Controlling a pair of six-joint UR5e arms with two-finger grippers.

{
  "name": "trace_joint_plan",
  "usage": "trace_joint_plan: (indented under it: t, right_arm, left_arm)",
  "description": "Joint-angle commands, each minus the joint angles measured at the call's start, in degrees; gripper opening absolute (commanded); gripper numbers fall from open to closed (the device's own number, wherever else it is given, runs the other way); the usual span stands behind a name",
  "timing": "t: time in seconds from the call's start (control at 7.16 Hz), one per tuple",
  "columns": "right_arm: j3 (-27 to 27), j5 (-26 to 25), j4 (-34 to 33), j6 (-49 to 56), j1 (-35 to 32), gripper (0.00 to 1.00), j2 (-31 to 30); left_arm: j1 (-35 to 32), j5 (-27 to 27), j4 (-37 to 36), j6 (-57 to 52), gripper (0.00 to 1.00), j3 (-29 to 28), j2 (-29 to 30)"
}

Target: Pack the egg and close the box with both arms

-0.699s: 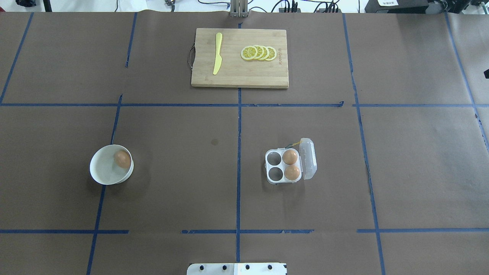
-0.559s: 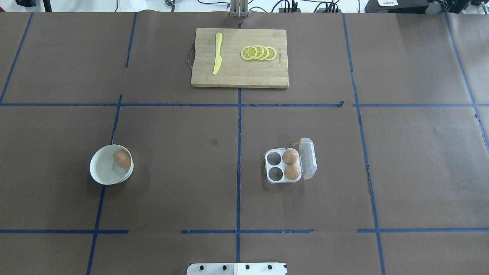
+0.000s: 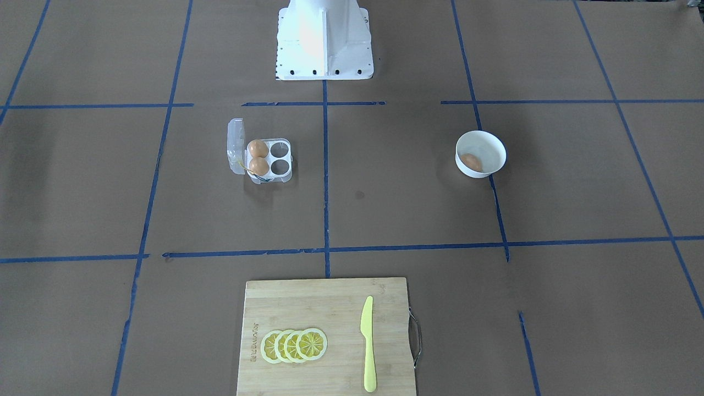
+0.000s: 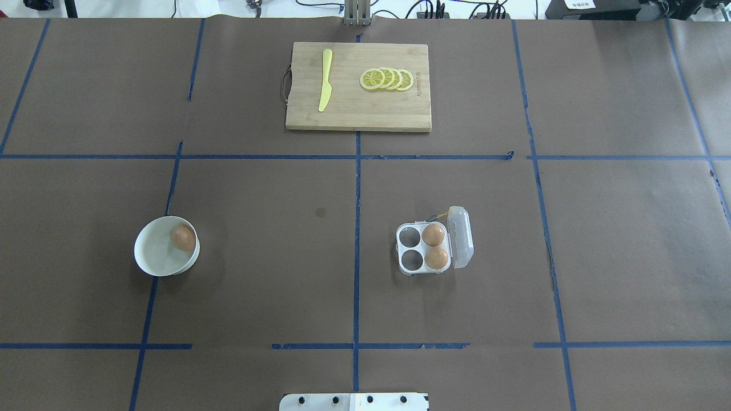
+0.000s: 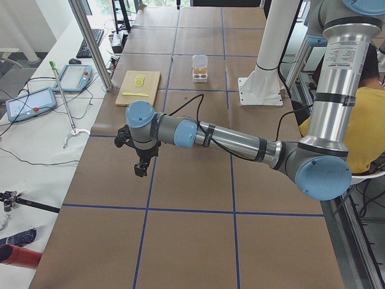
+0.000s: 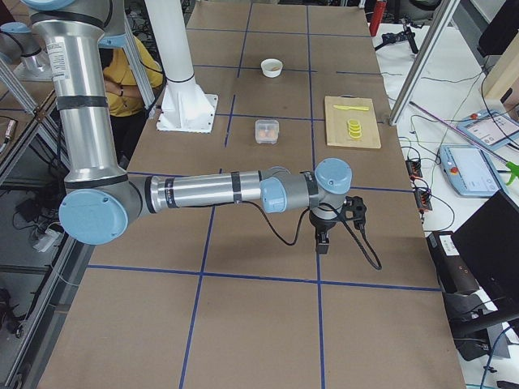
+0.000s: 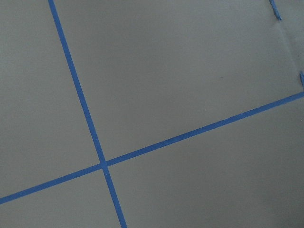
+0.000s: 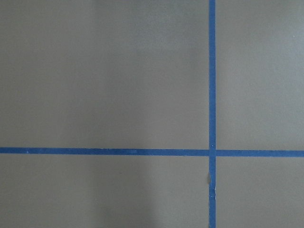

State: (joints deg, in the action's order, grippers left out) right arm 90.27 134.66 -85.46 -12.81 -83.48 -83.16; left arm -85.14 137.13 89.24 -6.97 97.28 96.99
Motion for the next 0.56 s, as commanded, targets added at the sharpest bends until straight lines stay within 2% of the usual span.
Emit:
trace_joint_plan:
  t: [0.0,0.14,0.28,0.42]
  right_arm:
    - [-0.1,0.0,0.0,-0.2,1.6,1.0,0.0]
    - [0.0,0.1,0.0,-0.2,1.9,1.0,-0.1]
    - [-0.3,-0.1,0.1,-0.2,2.6,1.0,-0.1]
    - [-0.4,-0.1,0.2,-0.2,3.0,1.0,-0.2]
  left_arm:
    - [5.3,0.2,2.7,0.1,1.0,0.3,-0.2]
    - [10.3,0.2,8.0,1.2,1.0,1.2,-0.1]
    - [13.7,0.2,9.0,14.5,1.0,5.0,0.0]
    - [19.9,0.2,8.9,27.4,1.0,10.0,0.0]
